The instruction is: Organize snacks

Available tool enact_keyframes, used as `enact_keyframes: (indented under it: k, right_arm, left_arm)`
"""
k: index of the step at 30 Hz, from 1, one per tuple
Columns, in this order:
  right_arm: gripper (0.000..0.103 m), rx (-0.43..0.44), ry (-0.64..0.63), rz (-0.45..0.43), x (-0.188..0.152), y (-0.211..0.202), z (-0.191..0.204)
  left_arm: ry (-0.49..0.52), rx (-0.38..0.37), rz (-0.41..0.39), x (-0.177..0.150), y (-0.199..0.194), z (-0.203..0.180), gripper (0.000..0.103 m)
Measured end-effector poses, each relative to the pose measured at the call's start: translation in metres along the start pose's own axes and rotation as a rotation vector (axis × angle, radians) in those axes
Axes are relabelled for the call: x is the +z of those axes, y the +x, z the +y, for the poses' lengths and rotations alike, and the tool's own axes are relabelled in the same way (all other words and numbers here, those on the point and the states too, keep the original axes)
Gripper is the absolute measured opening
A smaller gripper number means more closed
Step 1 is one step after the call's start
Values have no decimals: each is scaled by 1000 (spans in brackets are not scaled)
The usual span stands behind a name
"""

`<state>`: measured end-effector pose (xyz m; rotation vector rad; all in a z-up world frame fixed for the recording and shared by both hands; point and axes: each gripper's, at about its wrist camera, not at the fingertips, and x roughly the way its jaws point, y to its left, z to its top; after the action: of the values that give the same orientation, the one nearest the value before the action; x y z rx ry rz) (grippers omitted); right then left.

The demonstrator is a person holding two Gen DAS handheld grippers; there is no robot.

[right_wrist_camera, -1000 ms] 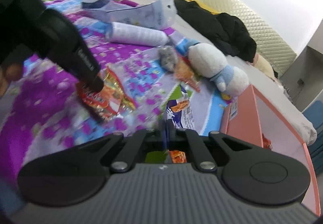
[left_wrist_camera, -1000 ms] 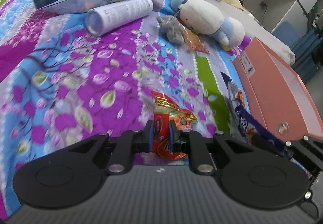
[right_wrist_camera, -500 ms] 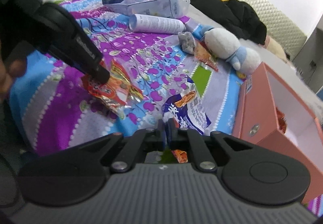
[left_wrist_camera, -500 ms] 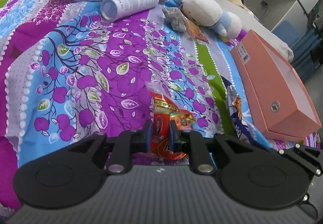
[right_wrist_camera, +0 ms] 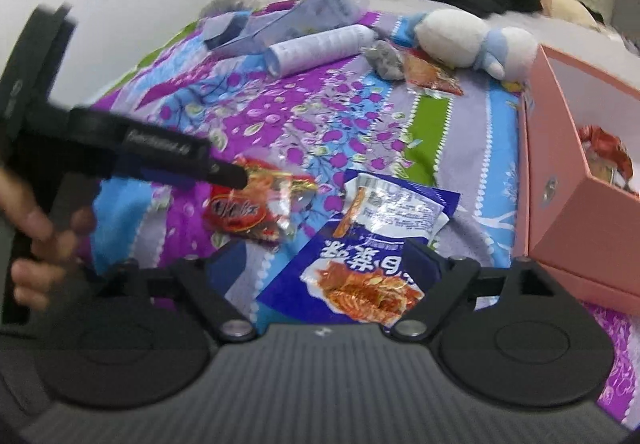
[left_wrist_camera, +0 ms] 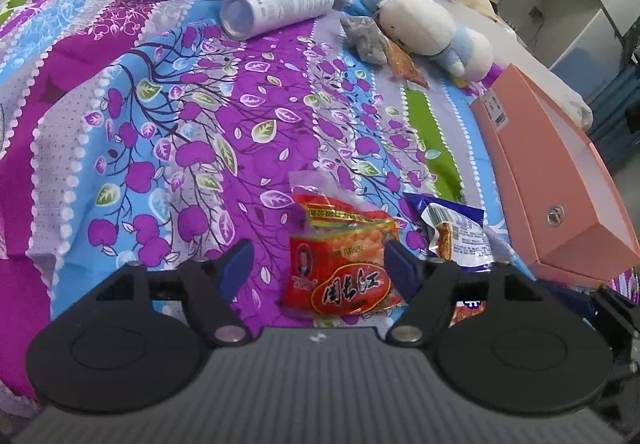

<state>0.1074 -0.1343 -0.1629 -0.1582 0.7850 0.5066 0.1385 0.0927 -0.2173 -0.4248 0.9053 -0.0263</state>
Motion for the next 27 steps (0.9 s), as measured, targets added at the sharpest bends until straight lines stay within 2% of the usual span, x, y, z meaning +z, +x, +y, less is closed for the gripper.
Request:
enact_keyframes:
  k: [3,8,10,13,21,23,25,26,27]
  right_arm:
    - [86,-18,90,2,2,11,-13]
    - [87,-39,276,68,-1,39,-37]
    - [92,-52,261,82,-1,47,-36]
    - [92,-69,238,108,-4,58,-32]
    - [94,-70,129,94,-14,67,-24]
    - [88,-72,105,91,-14,68,-22]
    - [72,-82,94,84,-14,66,-20]
    - [69,-87,90,82,-13,64,-19]
    - [61,-90,85,81,-12,63,-19]
  left_arm:
    - [4,-4,-2,0,-1,-1,77]
    - [18,-9,0,-3,-4,-2,77]
    - [18,-8,5,-4,-3,-1,77]
    - [39,-39,6,-5,-5,-2,77]
    - [72,-25,20,-6,0,-7,77]
    - [81,-23,27,-7,3,-9,77]
    - [87,-17,38,-8,7,-10,77]
    - [90,-17,43,-8,8,-11,77]
    - [92,-18,49,-8,10,-13,78]
